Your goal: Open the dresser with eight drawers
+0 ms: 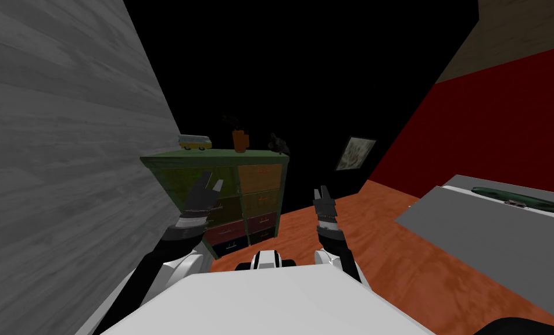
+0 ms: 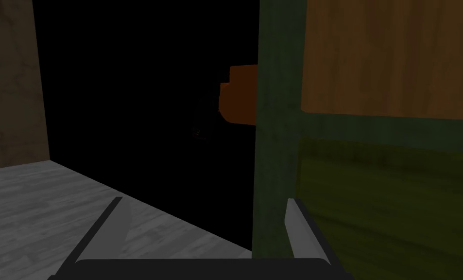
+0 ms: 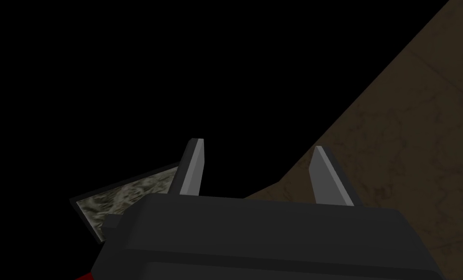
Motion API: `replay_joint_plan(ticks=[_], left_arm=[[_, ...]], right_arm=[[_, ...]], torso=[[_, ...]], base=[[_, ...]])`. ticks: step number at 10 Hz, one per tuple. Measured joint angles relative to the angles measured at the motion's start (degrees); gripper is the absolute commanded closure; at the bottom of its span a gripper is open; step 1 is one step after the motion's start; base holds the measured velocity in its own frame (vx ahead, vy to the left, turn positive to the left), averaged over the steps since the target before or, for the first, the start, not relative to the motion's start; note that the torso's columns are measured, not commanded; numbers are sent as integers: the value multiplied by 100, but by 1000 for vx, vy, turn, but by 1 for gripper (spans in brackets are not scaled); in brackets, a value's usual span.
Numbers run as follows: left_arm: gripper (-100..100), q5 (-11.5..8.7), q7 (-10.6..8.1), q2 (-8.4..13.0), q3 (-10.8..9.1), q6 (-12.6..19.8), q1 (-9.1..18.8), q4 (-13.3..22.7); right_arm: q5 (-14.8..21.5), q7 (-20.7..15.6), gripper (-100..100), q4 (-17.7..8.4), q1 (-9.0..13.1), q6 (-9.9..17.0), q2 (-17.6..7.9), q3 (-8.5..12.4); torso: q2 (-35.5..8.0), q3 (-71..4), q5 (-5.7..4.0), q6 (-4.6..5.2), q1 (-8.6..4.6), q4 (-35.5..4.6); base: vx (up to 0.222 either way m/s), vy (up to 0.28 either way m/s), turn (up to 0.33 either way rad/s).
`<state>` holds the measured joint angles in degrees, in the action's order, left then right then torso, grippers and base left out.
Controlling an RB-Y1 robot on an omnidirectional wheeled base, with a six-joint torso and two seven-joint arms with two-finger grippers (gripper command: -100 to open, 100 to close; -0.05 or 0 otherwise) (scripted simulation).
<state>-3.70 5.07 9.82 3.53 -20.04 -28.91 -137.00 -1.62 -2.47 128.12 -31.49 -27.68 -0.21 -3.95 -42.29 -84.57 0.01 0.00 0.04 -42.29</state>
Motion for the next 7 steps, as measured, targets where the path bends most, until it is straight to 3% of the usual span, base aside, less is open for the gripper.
replay_joint_plan(ticks=[7], left_arm=[[-100, -77, -2, -62, -37, 823, -51, -156]], right_arm=[[0, 0, 0, 0, 0, 0, 0, 0]], torso=[[-1, 1, -1, 0, -3, 0]], base=[[31, -59, 1]])
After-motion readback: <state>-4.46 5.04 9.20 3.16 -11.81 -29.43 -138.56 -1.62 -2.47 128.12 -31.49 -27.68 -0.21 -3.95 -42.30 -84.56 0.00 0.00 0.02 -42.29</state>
